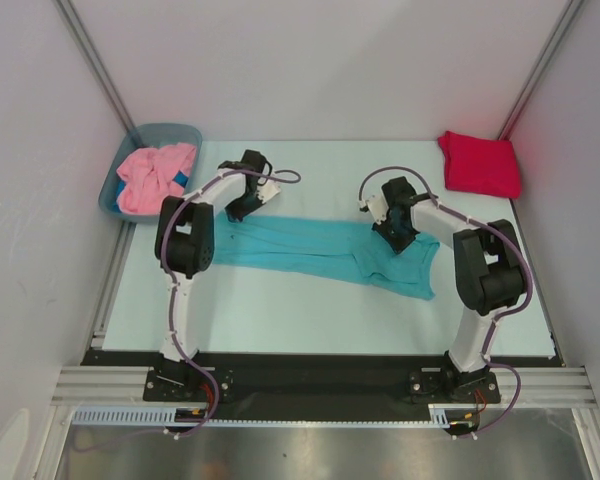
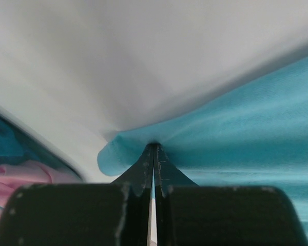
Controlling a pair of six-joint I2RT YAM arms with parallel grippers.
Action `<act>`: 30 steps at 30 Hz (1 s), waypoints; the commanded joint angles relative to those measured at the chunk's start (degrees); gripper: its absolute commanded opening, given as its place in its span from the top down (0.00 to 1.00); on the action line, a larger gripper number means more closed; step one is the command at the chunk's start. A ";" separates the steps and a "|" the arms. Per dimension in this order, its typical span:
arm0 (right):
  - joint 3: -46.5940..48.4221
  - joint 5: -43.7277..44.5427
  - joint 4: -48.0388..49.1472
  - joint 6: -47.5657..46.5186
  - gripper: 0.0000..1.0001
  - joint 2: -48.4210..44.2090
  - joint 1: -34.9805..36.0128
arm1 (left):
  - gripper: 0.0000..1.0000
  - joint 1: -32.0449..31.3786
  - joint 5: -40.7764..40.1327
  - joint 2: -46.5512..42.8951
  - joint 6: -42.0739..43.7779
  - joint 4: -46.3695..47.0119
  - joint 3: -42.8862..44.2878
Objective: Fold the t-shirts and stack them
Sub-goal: Fold the tshirt
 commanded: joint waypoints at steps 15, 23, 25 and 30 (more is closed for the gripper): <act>-1.90 -3.30 -0.92 1.53 0.83 -2.70 -0.55 | 1.00 3.11 -15.84 10.19 -1.77 -2.99 10.75; -2.34 -3.13 -0.75 1.97 0.83 -3.23 -0.47 | 1.00 3.90 -19.53 12.66 -1.24 -3.17 14.62; -2.34 -2.86 -0.66 2.06 0.83 -3.40 -0.55 | 1.00 4.34 -20.76 12.57 -2.38 -2.99 16.11; -2.51 -2.95 -0.75 2.58 0.83 -3.84 -0.47 | 1.00 4.87 -20.95 9.85 -3.97 -1.94 20.16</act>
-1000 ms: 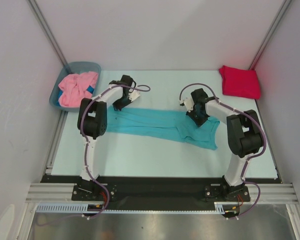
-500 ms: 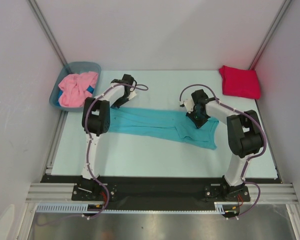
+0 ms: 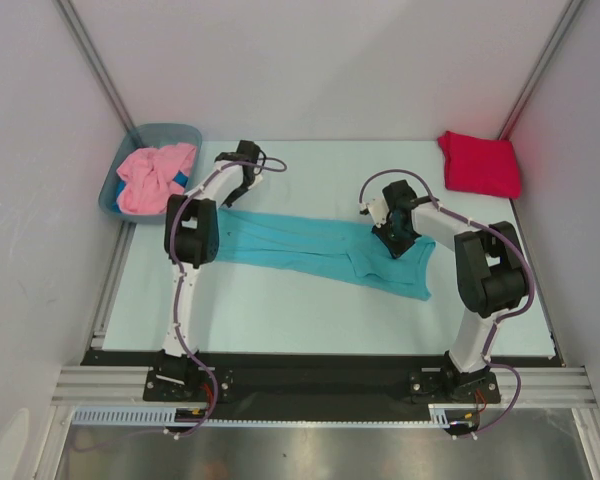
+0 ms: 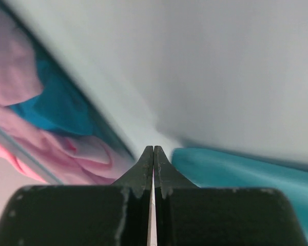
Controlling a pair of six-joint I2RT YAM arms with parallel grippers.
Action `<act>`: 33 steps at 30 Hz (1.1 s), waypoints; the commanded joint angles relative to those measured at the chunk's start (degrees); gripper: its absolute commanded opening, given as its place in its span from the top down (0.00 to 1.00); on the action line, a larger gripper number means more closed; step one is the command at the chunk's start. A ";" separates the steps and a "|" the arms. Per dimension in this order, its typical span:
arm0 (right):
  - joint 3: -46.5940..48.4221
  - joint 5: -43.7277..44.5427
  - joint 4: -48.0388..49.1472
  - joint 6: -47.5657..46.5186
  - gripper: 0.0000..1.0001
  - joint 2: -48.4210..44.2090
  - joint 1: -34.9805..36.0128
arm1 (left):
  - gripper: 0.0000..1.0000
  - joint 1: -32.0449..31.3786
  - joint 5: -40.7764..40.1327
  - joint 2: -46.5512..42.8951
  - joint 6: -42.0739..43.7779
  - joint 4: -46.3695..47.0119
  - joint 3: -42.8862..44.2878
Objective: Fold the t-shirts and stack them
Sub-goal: Fold the tshirt
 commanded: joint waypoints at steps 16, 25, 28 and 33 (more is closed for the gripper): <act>0.09 5.03 2.37 0.86 0.83 0.58 -0.62 | 0.35 0.49 23.20 -26.71 -0.77 1.76 -13.10; 5.62 9.69 3.87 0.94 0.83 5.94 -4.05 | 0.00 0.14 26.28 -29.44 -0.95 1.50 -17.32; 9.48 9.69 3.87 0.86 0.84 9.72 -4.49 | 0.00 -0.12 26.38 -31.55 0.19 1.58 -18.29; 16.85 8.38 3.96 1.82 0.84 15.35 -4.84 | 0.00 -0.21 26.46 -34.80 1.42 1.76 -18.64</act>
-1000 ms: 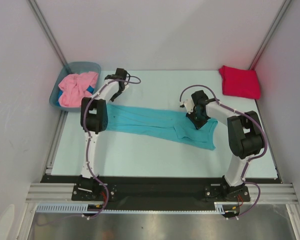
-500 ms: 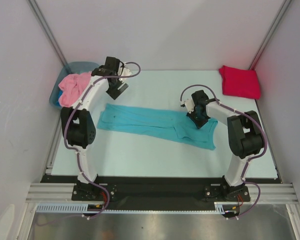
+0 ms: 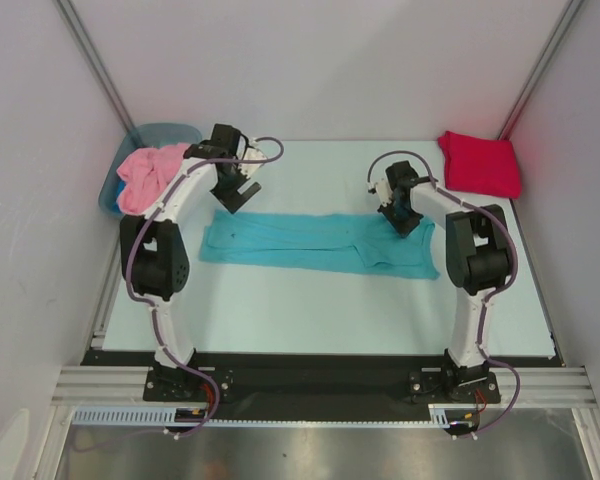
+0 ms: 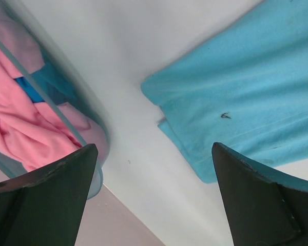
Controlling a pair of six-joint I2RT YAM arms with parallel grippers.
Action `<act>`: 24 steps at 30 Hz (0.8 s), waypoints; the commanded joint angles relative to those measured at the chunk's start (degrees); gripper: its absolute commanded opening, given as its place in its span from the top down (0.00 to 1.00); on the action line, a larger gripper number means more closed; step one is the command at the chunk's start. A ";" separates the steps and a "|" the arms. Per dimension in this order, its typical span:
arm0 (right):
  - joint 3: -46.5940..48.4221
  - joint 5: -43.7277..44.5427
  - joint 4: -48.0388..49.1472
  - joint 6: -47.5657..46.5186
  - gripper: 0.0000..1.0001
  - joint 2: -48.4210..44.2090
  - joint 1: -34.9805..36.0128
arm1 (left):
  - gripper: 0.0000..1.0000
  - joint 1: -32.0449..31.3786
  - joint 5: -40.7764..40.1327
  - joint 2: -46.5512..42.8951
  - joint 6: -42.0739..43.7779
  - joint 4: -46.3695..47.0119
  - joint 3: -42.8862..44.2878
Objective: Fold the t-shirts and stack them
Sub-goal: Fold the tshirt
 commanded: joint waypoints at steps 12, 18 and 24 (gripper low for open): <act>35.64 -0.14 -1.19 2.32 0.87 25.57 -2.18 | 0.00 -0.65 1.76 -18.40 2.83 0.86 -5.16; 43.57 0.39 1.96 -1.20 0.87 30.32 -0.60 | 0.00 -1.18 2.03 -24.90 4.15 -0.45 -10.34; 55.59 -0.48 2.23 -4.63 0.88 37.18 0.02 | 0.00 -3.55 0.62 -29.13 6.43 -1.95 -14.21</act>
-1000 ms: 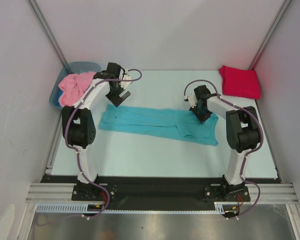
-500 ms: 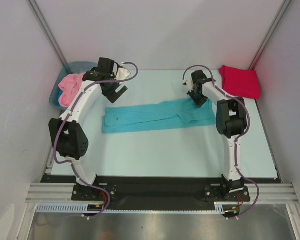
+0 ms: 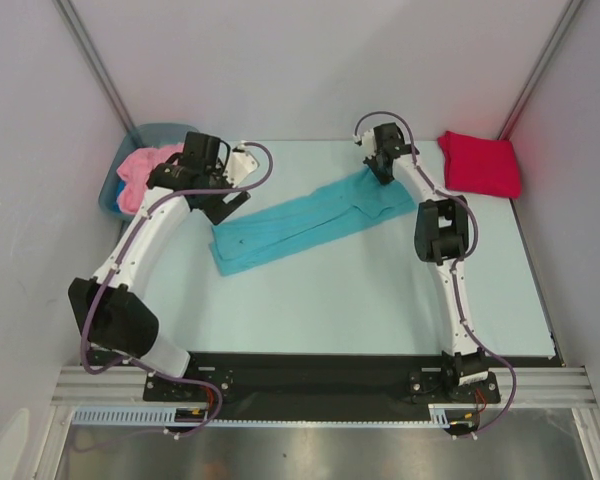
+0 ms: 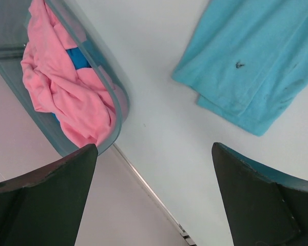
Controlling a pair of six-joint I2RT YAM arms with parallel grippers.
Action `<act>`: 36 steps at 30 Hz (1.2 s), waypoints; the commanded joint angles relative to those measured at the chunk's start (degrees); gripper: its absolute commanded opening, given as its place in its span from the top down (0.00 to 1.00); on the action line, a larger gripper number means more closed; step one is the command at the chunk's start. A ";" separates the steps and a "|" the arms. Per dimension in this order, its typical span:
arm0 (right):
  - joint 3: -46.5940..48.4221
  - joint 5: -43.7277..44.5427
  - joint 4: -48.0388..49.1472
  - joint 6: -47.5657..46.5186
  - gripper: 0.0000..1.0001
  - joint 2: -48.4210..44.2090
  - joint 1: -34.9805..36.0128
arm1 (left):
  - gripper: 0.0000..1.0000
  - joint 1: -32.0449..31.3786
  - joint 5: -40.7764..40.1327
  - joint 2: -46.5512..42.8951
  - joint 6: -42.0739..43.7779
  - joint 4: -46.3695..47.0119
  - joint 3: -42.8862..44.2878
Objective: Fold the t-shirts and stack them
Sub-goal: Fold the tshirt
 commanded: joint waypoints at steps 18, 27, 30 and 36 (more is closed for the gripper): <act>3.42 4.48 28.20 0.69 0.85 0.00 3.53 | 0.00 -5.91 -0.61 -5.78 3.27 -0.79 0.61; -8.07 -0.68 11.54 6.31 0.41 -16.61 5.37 | 0.00 -5.91 -0.52 -6.40 4.33 1.76 -0.36; -13.09 -5.35 5.72 6.67 0.41 -22.51 8.88 | 0.00 -5.91 -0.78 -6.14 4.24 2.72 -0.18; -22.60 -18.34 -1.05 5.79 0.75 -30.96 13.45 | 0.00 -5.65 -2.27 -6.57 5.64 4.65 -2.28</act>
